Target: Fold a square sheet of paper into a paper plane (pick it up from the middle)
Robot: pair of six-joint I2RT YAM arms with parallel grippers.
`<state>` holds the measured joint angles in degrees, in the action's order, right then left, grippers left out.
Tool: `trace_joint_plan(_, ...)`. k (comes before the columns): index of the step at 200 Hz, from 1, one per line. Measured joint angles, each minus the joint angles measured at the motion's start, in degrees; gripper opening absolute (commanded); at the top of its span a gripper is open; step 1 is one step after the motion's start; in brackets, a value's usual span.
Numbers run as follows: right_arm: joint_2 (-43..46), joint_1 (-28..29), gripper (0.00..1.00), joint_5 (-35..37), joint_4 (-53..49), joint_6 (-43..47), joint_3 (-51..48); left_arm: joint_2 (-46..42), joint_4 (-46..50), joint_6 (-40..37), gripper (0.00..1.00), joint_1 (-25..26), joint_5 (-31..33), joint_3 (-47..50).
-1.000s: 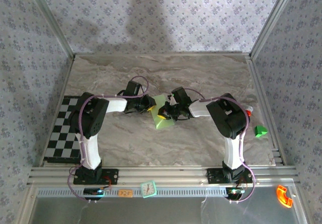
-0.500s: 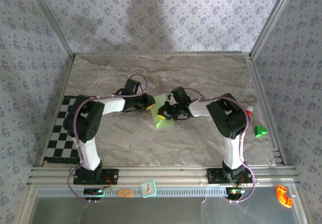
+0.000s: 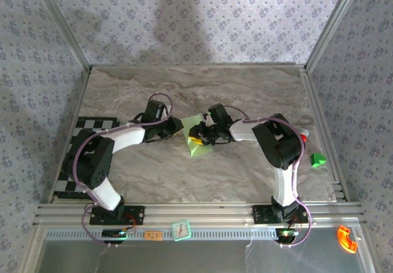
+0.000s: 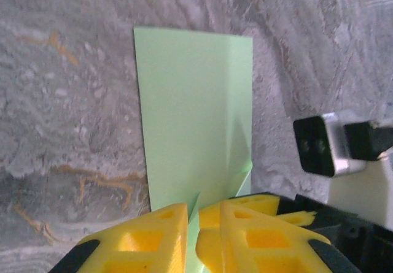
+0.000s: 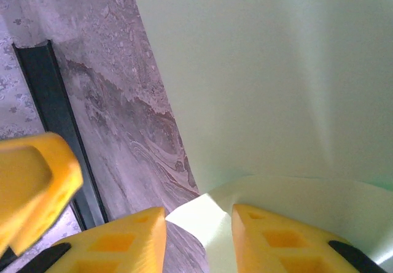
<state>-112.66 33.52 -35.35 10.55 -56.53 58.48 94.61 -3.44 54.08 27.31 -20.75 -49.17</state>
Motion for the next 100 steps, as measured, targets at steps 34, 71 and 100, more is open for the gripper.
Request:
trace_joint_plan(34,0.0,0.0,0.36,-0.02,-0.17,0.22,0.09,-1.53,-0.17,0.68,0.16,2.29,0.72,0.98)
trace_joint_plan(71,-0.02,0.0,0.23,0.59,-1.22,1.03,0.2,-1.46,-0.92,1.97,0.07,3.17,0.81,1.86)
trace_joint_plan(100,-0.22,-0.07,0.1,1.9,-2.95,1.77,0.26,0.42,-3.02,2.99,0.0,3.87,0.33,1.92)
